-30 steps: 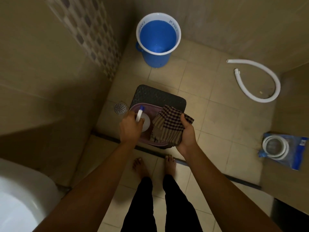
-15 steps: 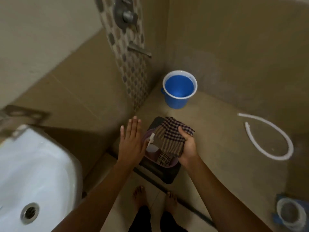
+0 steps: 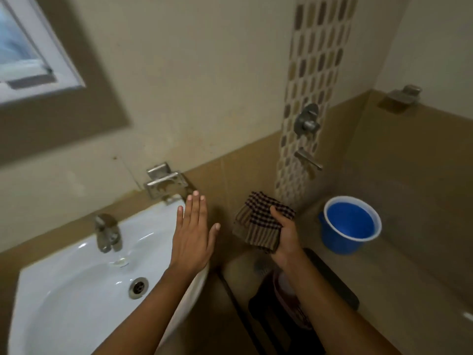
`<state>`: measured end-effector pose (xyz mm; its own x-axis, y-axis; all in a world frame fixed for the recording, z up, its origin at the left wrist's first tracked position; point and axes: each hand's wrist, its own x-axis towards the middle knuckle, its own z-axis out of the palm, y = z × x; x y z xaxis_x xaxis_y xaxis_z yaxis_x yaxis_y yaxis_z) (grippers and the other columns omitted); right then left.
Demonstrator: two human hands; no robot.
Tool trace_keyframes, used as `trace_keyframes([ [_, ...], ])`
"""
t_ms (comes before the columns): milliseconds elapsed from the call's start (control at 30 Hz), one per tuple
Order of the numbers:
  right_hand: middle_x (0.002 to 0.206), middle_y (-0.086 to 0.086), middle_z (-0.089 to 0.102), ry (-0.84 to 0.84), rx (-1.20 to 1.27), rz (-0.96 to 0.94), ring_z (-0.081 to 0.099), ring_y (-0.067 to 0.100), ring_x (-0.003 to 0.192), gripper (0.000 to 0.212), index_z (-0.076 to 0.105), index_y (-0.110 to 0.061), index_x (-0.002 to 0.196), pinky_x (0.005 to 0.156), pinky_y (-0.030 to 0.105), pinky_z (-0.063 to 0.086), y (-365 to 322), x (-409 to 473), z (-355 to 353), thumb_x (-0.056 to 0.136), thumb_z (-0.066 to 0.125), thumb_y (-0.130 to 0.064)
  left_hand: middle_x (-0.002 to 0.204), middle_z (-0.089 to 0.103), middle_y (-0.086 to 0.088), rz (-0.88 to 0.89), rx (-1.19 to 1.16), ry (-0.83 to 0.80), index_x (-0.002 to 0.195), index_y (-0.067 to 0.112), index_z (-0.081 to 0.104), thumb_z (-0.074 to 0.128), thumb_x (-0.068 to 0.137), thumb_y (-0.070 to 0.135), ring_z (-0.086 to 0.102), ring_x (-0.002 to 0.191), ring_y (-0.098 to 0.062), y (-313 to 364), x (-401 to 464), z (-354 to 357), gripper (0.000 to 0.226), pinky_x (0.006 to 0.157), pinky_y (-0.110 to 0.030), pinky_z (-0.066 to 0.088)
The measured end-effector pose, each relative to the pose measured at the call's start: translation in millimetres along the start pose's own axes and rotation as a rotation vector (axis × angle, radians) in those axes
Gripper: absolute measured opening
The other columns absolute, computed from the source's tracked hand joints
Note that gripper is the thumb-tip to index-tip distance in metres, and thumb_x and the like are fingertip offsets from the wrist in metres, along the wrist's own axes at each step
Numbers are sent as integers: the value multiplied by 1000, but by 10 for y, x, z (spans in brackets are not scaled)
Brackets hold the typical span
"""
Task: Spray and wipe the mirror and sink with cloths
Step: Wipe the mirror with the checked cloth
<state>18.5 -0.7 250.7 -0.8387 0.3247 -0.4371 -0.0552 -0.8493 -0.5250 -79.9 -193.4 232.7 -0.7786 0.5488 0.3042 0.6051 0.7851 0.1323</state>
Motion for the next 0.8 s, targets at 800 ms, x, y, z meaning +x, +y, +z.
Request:
trace_keyframes([
  [800,99,12,75,-364,-266,24,69,32,88,28,68,-7,112,75,42,55,1693,-1183,3015,97,53,-25,164,9,-16,-285,211,410,155,2,15,25,100,46,8,152,-28,-2416,-1266,-2364,71,122,-44,5],
])
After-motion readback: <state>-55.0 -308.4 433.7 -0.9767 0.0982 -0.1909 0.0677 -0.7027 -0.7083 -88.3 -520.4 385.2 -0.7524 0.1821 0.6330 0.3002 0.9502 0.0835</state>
